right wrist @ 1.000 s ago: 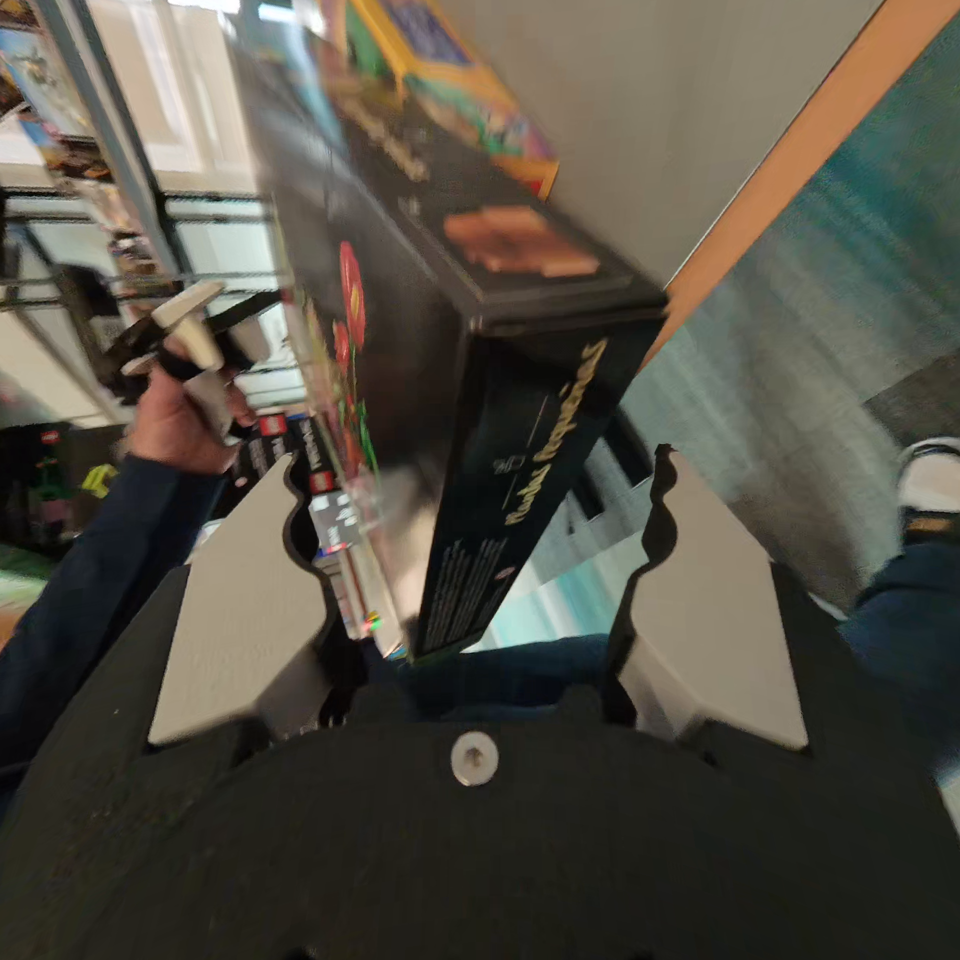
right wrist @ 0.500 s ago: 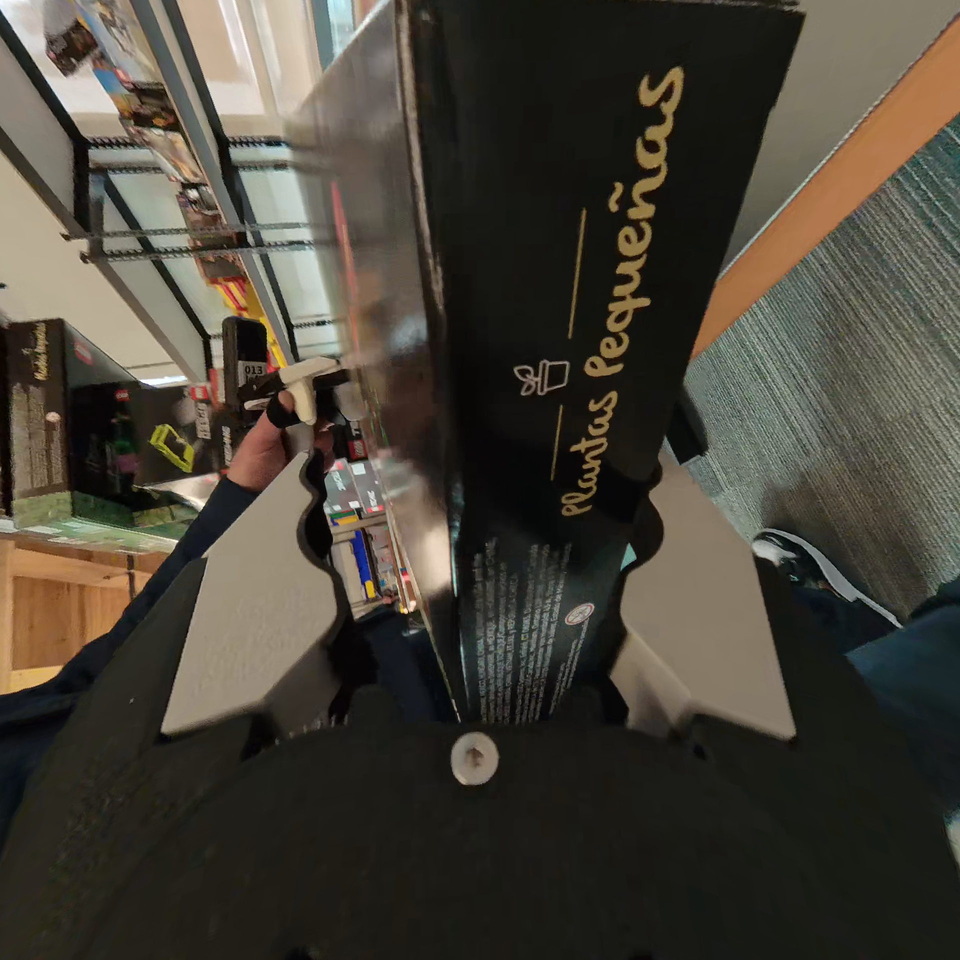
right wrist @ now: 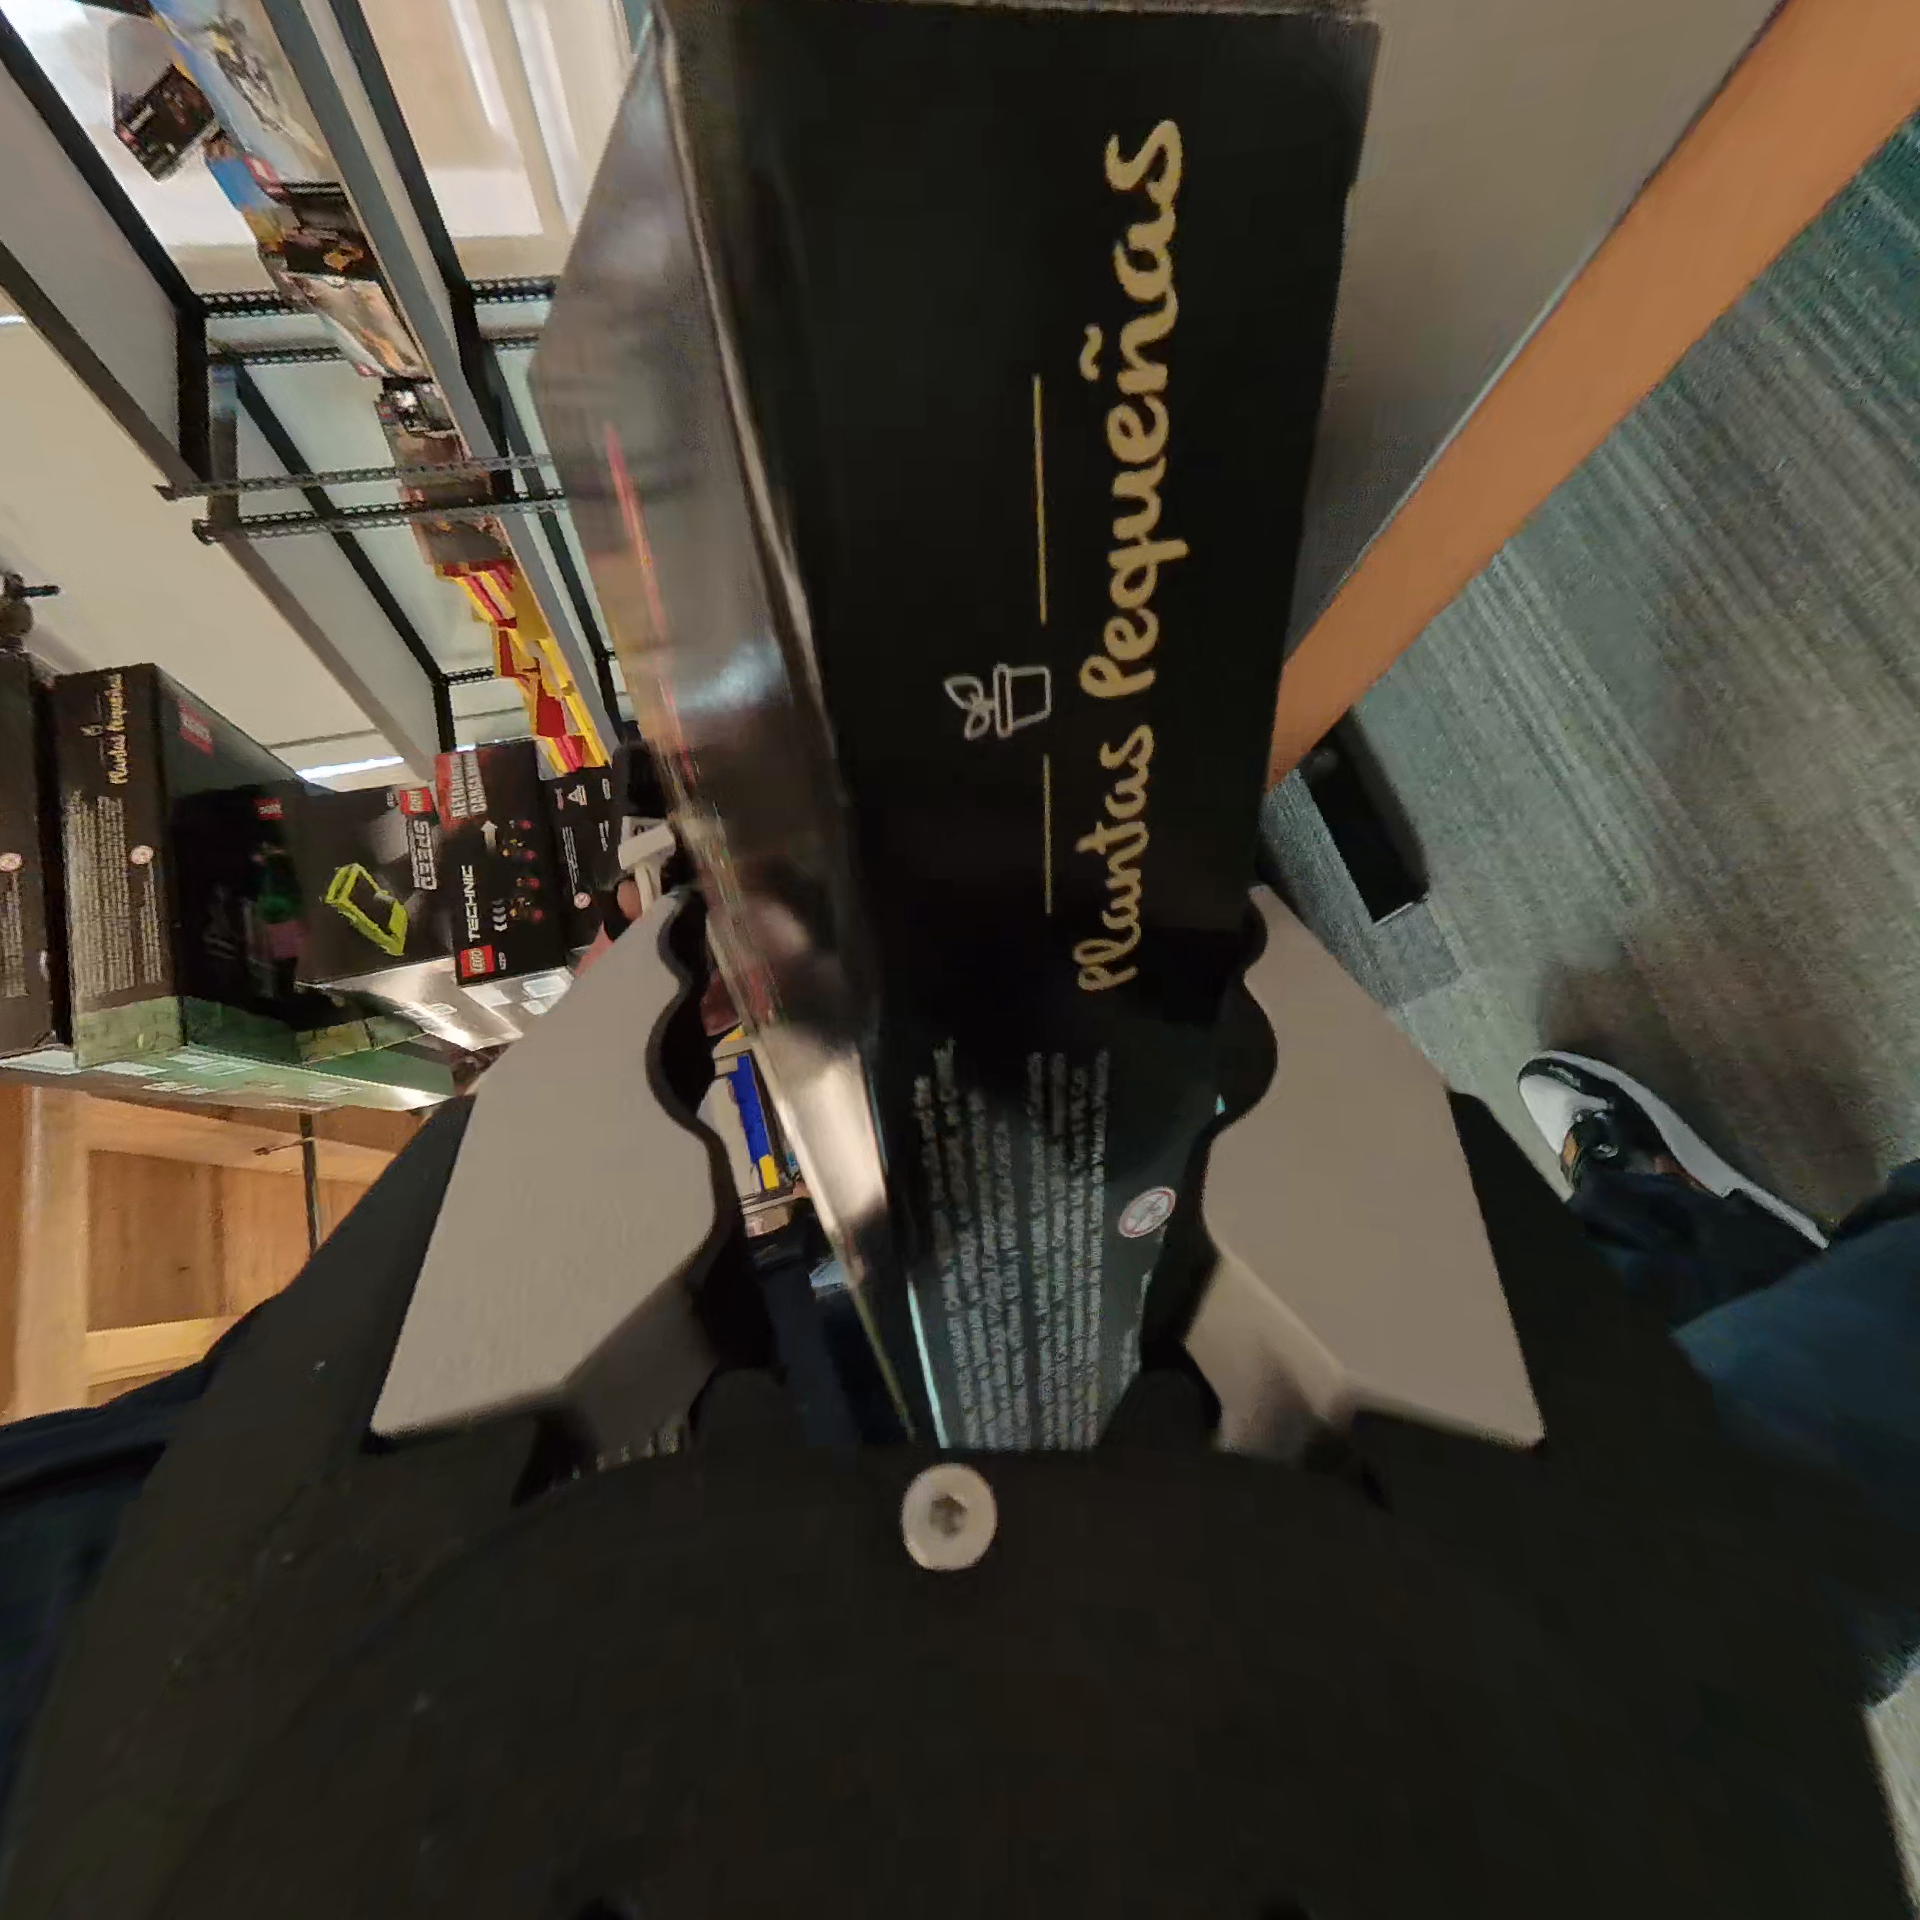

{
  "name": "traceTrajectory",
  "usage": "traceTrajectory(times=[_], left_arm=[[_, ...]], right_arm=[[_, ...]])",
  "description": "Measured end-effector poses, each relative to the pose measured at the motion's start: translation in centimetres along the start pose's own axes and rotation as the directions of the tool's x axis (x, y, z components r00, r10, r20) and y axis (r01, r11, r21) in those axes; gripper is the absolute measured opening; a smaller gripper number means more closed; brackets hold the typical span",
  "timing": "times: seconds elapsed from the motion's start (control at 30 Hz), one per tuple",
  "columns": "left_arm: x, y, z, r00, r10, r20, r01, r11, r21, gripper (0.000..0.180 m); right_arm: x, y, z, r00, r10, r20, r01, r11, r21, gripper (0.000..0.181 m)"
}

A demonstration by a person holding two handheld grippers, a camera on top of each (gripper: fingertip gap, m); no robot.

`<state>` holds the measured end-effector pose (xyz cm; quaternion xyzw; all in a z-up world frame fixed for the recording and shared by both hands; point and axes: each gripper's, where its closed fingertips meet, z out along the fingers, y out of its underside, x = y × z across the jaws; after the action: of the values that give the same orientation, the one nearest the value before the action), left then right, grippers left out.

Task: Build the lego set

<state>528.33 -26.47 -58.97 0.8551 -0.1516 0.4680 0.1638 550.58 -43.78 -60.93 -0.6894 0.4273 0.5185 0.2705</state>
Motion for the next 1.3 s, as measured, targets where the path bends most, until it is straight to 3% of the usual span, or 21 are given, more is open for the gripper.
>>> traceTrajectory(times=[0.13, 0.6, 0.97, 1.3], left_arm=[[1.1, 1.5, -0.4, 1.000, -0.014, -0.025, 0.015, 1.000, 0.008, 0.094], [5.2, 2.9, -0.4, 0.995, 0.063, -0.081, -0.061, 0.998, 0.029, 0.085], [12.2, 3.5, -0.5, 0.965, 0.227, -0.132, -0.219, 0.973, 0.071, 0.082], [21.5, 3.7, -2.7, 0.903, 0.406, -0.139, -0.382, 0.909, 0.166, 0.081]], right_arm=[[-0.9, -1.2, -0.9, 0.999, -0.020, 0.042, 0.018, 0.999, 0.050, 0.081], [-4.6, -2.7, -3.9, 0.991, -0.074, 0.108, 0.056, 0.986, 0.156, 0.077], [-9.2, -3.3, -8.9, 0.974, -0.167, 0.155, 0.128, 0.963, 0.236, 0.076], [-17.3, -5.4, -13.3, 0.920, -0.327, 0.215, 0.248, 0.913, 0.325, 0.077]])
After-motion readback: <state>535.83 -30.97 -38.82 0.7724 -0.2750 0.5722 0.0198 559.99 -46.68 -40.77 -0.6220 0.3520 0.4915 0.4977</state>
